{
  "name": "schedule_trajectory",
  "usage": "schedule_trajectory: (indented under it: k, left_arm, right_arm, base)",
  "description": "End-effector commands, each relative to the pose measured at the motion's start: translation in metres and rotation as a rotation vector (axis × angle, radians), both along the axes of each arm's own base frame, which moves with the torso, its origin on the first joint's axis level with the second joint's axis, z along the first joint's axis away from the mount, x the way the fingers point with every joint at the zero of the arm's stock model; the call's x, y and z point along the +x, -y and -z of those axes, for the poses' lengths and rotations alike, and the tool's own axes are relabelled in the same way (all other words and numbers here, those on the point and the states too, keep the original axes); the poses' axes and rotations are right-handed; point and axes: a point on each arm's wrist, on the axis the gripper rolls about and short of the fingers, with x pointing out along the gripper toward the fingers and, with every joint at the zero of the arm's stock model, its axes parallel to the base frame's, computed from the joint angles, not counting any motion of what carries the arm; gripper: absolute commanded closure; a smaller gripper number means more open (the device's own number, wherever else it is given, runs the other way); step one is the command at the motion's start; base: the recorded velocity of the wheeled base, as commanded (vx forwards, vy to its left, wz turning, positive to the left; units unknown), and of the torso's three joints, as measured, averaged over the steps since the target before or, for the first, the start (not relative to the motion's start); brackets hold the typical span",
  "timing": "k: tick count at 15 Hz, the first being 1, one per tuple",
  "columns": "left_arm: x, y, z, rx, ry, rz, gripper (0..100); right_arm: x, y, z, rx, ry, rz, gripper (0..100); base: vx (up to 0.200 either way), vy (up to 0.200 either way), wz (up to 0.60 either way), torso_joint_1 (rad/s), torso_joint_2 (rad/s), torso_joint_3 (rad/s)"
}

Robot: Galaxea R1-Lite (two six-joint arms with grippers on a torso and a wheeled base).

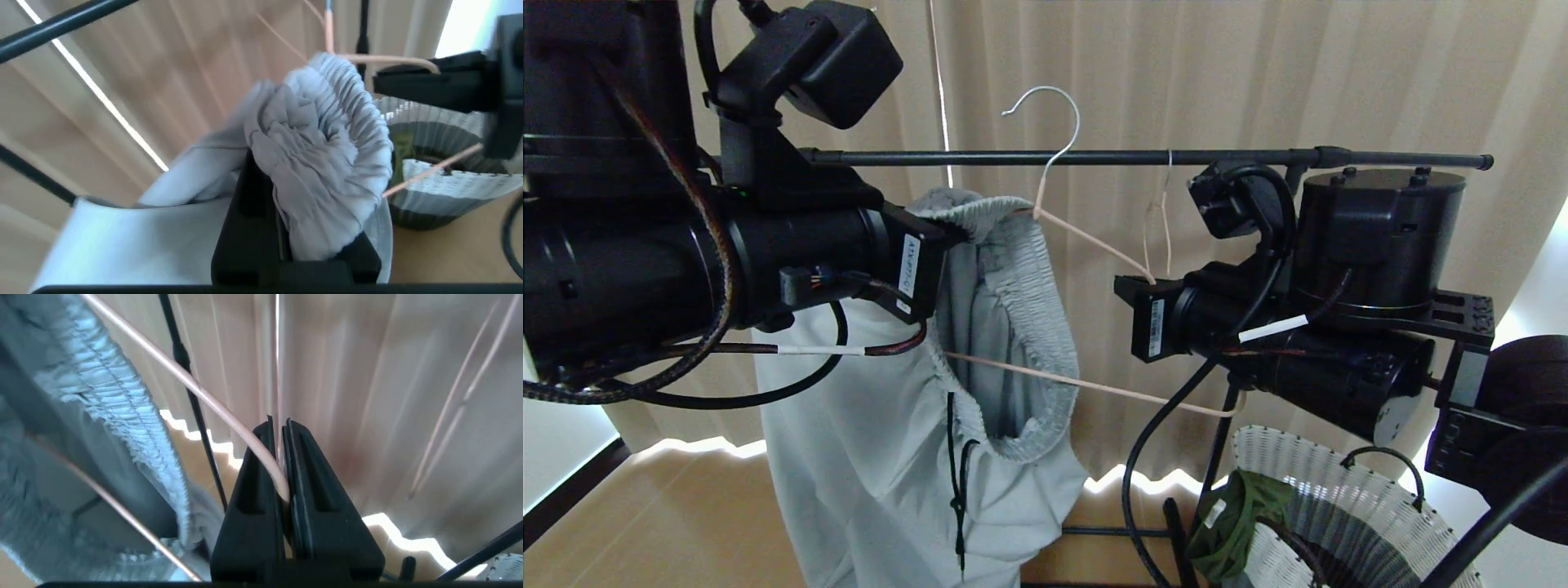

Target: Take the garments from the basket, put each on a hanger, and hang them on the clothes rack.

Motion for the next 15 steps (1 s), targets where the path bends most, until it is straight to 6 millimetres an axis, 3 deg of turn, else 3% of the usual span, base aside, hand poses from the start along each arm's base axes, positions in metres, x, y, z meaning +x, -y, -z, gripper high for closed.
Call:
schedule_trajectory:
  k: [1, 9, 10, 15]
  left_arm:
    - [-0.001, 0.0, 0.004, 0.005, -0.01, 0.007, 100]
    - [0.0, 0.001, 0.014, 0.035, -0.04, 0.006, 100]
    - [0.001, 0.001, 0.014, 0.034, -0.04, 0.008, 0]
    - [-0.001, 0.0, 0.016, 0.038, -0.043, 0.013, 0]
  right_arm:
    - [-0.002, 0.003, -0.005, 0.011, 0.009, 0.001, 100]
    - [-0.008, 0.009, -0.02, 0.062, 0.067, 0.001, 100]
    - [-0.007, 0.008, -0.021, 0.073, 0.081, 0.002, 100]
    - [-0.006, 0.008, -0.021, 0.079, 0.087, 0.005, 100]
  base:
    - [0.0, 0.0, 0.0, 0.0, 0.0, 0.0]
    - [0.0, 0.0, 0.0, 0.0, 0.0, 0.0]
    - [0.0, 0.0, 0.0, 0.0, 0.0, 0.0]
    - [0.0, 0.0, 0.0, 0.0, 0.0, 0.0]
